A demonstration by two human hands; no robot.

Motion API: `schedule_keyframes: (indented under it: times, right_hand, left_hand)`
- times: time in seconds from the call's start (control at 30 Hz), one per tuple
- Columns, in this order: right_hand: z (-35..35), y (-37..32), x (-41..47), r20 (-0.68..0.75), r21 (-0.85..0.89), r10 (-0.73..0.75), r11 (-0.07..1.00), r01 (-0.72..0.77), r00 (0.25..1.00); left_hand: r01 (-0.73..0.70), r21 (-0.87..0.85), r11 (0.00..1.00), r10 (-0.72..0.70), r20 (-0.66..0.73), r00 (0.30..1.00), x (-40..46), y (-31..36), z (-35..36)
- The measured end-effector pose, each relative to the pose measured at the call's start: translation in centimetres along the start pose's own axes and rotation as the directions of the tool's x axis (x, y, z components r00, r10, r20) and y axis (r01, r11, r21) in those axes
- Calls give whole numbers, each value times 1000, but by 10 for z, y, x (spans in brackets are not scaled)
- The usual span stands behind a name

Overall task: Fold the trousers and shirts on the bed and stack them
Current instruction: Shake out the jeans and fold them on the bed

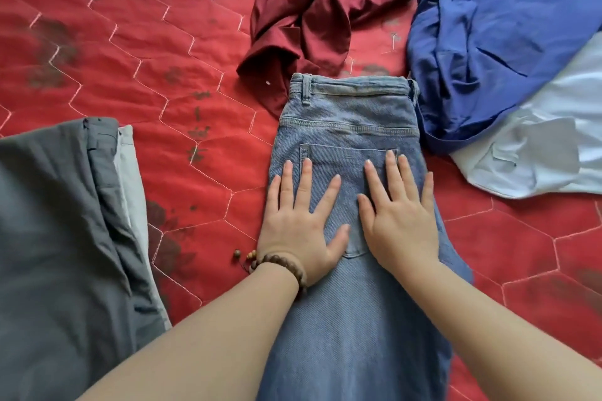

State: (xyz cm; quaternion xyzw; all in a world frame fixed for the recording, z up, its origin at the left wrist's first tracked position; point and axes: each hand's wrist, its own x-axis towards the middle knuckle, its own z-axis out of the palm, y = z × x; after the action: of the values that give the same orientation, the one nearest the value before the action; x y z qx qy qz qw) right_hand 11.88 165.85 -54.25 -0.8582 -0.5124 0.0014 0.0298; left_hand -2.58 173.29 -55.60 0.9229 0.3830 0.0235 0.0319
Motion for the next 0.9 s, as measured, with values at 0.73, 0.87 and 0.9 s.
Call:
schedule_keyframes:
  times: [0.73, 0.87, 0.9]
  right_hand:
    - [-20, -90, -346, 229, 49, 84, 994, -98, 970]
    - [-22, -105, -410, 246, 53, 82, 994, -98, 966]
    - [-22, -107, -424, 253, 46, 77, 995, -92, 964]
  left_hand:
    - [-2, -71, 998, 19, 241, 970, -329, 42, -25]
    - [17, -43, 999, -3, 299, 954, -381, 50, -27]
    - [11, -39, 999, 2, 307, 952, -393, 52, -27]
